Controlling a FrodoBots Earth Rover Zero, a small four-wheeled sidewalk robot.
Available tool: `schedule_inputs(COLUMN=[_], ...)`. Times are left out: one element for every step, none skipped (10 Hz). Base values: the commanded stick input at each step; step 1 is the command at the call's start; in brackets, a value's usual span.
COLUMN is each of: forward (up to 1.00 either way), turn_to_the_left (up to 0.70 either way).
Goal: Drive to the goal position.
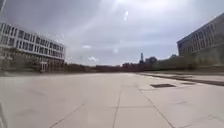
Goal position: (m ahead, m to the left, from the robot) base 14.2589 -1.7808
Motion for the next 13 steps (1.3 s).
schedule_inputs(forward=[0.7,0.7,0.7,0.7,0.7,0.7,0.7,0.7,0.7,0.7,0.7,0.7,0.7], turn_to_the_left=[0.0,0.0,0.0,0.0,0.0,0.0,0.0,0.0,0.0,0.0,0.0,0.0,0.0])
